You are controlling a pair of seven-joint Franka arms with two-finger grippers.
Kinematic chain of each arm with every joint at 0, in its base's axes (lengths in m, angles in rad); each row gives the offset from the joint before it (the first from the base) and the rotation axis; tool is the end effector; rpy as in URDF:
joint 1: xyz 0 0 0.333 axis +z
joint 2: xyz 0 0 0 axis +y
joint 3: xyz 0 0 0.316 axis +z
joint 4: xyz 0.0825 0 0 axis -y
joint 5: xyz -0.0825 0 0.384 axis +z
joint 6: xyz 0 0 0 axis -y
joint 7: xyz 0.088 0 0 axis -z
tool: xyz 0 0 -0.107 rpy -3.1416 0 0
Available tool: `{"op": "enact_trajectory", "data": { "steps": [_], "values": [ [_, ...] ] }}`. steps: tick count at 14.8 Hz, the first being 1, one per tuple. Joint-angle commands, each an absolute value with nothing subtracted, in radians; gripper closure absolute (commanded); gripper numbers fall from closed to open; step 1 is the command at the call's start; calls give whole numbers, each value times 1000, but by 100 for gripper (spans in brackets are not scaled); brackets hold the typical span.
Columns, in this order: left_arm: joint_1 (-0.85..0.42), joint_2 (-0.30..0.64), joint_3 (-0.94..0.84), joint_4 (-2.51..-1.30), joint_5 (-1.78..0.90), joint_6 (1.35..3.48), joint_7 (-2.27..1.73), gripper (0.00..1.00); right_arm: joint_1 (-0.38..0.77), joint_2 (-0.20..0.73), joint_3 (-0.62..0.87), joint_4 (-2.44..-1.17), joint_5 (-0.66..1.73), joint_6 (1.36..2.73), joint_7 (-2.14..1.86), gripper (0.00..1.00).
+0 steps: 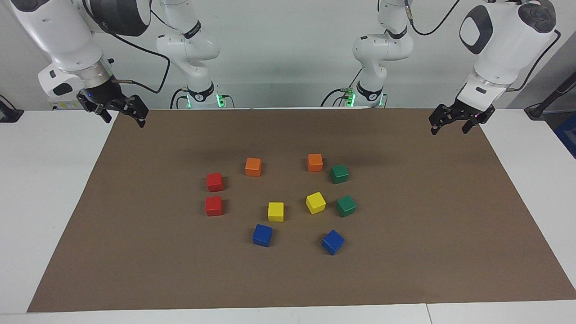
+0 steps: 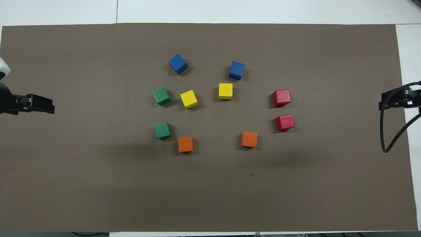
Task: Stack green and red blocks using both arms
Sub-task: 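Reach the left gripper to a green block while the right gripper reaches red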
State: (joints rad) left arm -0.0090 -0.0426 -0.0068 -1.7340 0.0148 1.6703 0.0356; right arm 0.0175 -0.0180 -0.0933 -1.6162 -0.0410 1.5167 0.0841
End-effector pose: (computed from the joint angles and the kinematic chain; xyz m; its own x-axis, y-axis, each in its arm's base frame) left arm 0.5458 -0.0072 0.5791 0.9984 -0.0528 -0.0216 -0.0531 -0.9985 -0.0142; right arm 0.5400 -0.0461 0.6086 0.9839 -0.1610 -0.0779 -0.1577 -0.9864 0.0460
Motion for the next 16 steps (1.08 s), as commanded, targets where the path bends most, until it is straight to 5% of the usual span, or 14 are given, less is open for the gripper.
{"op": "enact_trajectory", "data": {
  "steps": [1,11,16],
  "values": [
    [-14,-52,-3,-1741,21,1674,46,0,12,-43,-94,-1641,-51,1491,74,0],
    [-32,-60,-11,-1759,20,1695,-17,0,20,-44,-94,-1649,-40,1500,72,0],
    [-217,-23,-11,-1848,-64,1819,-334,0,23,-54,-94,-1661,-37,1502,71,0]
  ]
}}
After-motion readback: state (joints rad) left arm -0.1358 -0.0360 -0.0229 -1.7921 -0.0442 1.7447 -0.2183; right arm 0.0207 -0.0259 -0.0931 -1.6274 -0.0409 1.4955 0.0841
